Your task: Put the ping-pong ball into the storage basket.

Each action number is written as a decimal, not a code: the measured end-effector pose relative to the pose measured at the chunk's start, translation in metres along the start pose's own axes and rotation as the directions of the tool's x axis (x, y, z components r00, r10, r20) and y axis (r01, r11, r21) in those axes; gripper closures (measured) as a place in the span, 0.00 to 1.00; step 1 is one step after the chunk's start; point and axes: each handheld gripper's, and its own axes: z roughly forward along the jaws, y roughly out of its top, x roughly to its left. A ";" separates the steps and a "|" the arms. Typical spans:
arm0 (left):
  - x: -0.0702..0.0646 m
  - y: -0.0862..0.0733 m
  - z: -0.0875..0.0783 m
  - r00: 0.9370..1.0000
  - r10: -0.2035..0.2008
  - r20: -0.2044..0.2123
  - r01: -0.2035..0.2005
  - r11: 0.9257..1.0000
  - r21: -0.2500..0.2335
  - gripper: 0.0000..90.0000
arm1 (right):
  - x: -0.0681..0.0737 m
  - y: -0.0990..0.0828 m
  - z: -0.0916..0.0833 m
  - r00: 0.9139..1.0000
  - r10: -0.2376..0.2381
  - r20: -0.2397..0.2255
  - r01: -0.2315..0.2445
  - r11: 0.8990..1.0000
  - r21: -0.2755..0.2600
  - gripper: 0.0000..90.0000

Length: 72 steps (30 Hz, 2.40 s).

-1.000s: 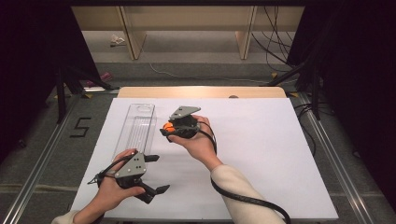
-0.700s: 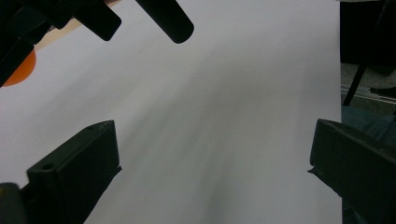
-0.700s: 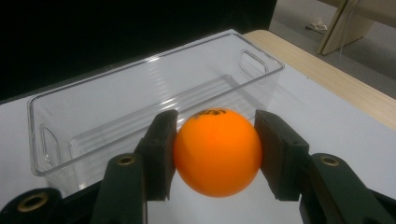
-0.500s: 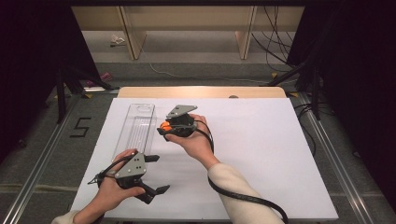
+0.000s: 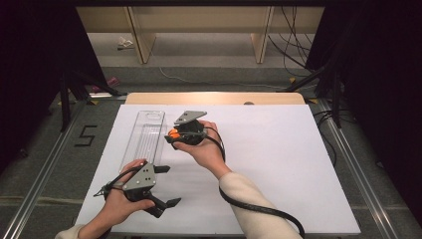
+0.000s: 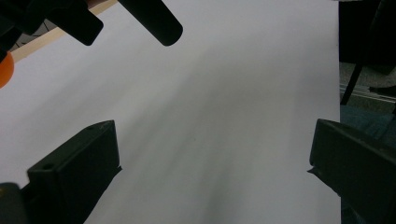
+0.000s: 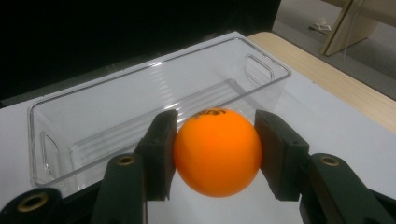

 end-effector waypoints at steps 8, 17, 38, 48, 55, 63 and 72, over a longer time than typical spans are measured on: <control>0.000 0.000 0.000 1.000 -0.002 0.002 0.002 1.000 0.000 0.01 | 0.000 0.005 0.003 1.000 -0.005 -0.004 0.005 1.000 0.003 0.57; 0.000 0.000 0.000 1.000 -0.001 0.005 0.001 1.000 0.000 0.01 | 0.002 0.010 0.009 1.000 -0.010 -0.009 0.011 1.000 0.009 0.57; -0.001 0.000 0.000 1.000 0.003 0.005 -0.003 1.000 0.000 0.02 | 0.005 0.020 0.022 1.000 -0.023 -0.021 0.023 0.999 0.023 0.57; -0.001 0.000 0.000 1.000 0.004 0.006 -0.004 1.000 0.001 0.02 | 0.006 0.026 0.028 0.999 -0.028 -0.028 0.028 0.999 0.022 0.57; -0.001 0.000 0.000 1.000 0.008 0.005 -0.008 1.000 0.004 0.02 | 0.007 0.027 0.030 0.999 -0.027 -0.033 0.028 0.999 0.024 0.57; -0.001 0.000 0.000 1.000 0.014 0.004 -0.014 1.000 0.009 0.02 | 0.008 0.028 0.033 0.999 -0.028 -0.038 0.029 0.999 0.025 0.57; -0.001 0.000 0.000 1.000 0.019 0.008 -0.019 1.000 0.011 0.02 | 0.010 0.031 0.035 0.999 -0.032 -0.044 0.033 0.999 0.026 0.57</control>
